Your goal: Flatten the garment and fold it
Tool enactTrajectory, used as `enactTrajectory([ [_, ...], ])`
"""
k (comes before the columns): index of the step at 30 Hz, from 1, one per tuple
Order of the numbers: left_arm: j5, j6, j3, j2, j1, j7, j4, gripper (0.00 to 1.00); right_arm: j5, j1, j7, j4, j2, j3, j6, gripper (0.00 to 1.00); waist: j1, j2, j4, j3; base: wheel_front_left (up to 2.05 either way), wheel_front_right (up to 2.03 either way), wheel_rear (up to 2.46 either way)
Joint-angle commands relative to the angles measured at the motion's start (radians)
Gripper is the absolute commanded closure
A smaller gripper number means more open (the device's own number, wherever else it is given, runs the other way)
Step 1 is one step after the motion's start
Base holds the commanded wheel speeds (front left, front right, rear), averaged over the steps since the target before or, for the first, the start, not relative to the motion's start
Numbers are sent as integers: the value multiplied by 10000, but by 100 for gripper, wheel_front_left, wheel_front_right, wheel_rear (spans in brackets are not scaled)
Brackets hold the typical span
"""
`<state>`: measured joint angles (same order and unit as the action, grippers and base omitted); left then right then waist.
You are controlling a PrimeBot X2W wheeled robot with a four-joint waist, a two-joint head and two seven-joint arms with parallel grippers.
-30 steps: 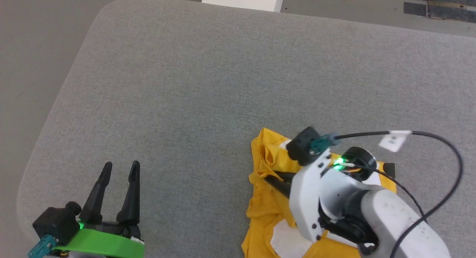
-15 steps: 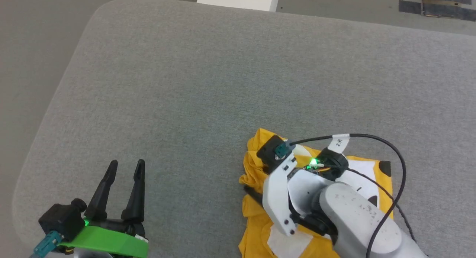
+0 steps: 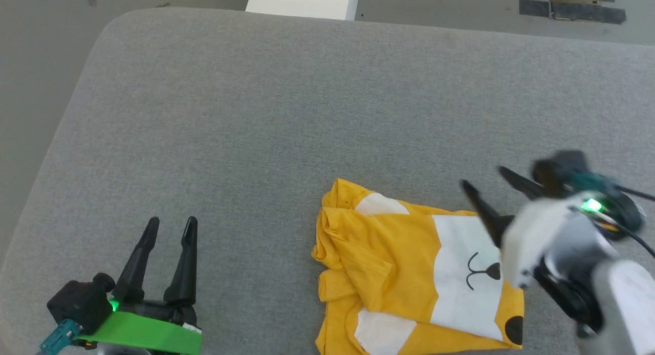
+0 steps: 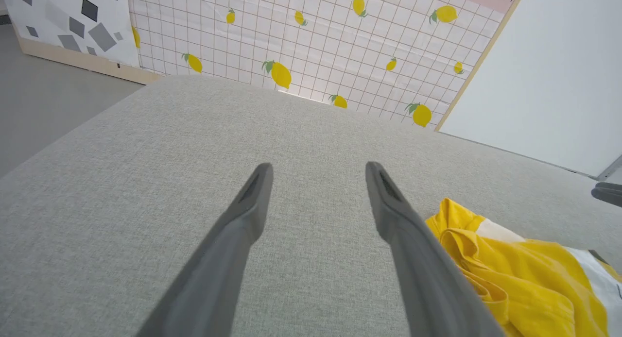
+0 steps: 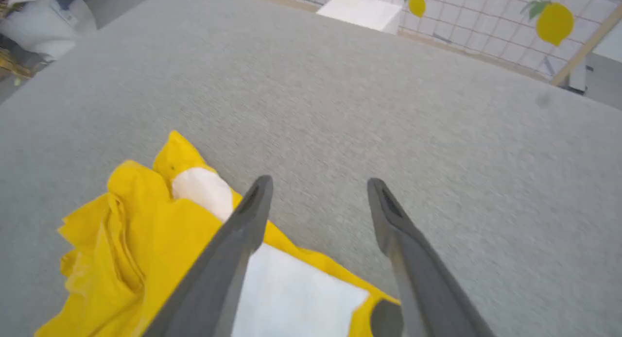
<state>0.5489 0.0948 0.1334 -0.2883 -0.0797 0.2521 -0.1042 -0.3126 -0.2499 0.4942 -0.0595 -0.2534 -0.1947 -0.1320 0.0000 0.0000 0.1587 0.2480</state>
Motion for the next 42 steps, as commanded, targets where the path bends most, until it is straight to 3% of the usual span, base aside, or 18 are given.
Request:
enactTrajectory([
  [1, 77, -27, -24, -110, -47, 18, -59, 0, 195, 566, 72, -419, 96, 447, 13, 0, 0, 0, -81, 50, 0, 0, 0],
  [5, 66, -53, -41, -177, -47, 8, -206, 0, 511, 2139, 353, -1485, 614, 1835, 13, 0, 0, 0, -211, 125, 0, 0, 0],
  [8, 68, -52, -24, -232, -54, -35, -269, 0, 603, 2979, 510, -1809, 1034, 2283, 13, 0, 0, 0, -250, 171, 0, 0, 0],
  [13, 97, -52, -24, -313, -72, -77, -320, 0, 393, 3792, 621, -1654, 1598, 2453, 13, 0, 0, 0, -267, 214, 0, 0, 0],
  [21, 111, -69, -8, -467, 27, -218, -411, 0, 218, 3616, 554, -495, 1911, 2469, 13, 0, 0, 0, -49, 293, 0, 0, 0],
  [22, 111, -70, -6, -482, 41, -227, -426, 0, 218, 3549, 554, -386, 1924, 2430, 13, 62, 0, 0, -20, 309, 0, 0, 0],
  [23, 103, -72, -3, -503, 61, -237, -441, 0, 191, 3453, 544, -268, 1939, 2352, 13, 100, 0, 0, 7, 325, 0, 0, 0],
  [32, -71, -160, 70, -497, 278, -192, -764, 0, 302, 2629, -143, 14, 1997, 1936, 13, 100, 0, 0, -120, 270, 0, 0, 0],
  [42, -145, -202, 117, -606, 349, -203, -934, 0, 699, 1489, -334, 49, 1611, 1802, 13, 100, 0, 0, -1270, 236, 0, 0, 0],
])
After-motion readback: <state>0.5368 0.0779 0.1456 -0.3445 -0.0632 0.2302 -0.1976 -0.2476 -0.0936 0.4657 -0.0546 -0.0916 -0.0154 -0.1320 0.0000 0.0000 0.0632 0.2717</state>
